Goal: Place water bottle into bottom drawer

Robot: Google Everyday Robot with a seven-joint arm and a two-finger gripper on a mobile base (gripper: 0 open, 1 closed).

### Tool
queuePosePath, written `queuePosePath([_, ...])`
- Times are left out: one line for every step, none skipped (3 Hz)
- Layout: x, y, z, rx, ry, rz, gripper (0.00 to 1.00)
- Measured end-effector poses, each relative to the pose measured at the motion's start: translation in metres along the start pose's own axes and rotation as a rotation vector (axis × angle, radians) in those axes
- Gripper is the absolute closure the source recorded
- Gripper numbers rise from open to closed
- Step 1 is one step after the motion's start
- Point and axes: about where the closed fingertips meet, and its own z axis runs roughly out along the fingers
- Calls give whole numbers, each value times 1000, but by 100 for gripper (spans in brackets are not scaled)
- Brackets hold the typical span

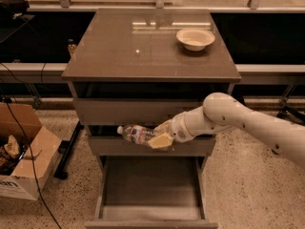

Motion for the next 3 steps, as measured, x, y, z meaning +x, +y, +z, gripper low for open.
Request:
queuePosePath([30,9,5,11,54,86,100])
queuePosePath([79,18,20,16,96,190,100])
queuePosePath([131,21,38,25,89,290,100])
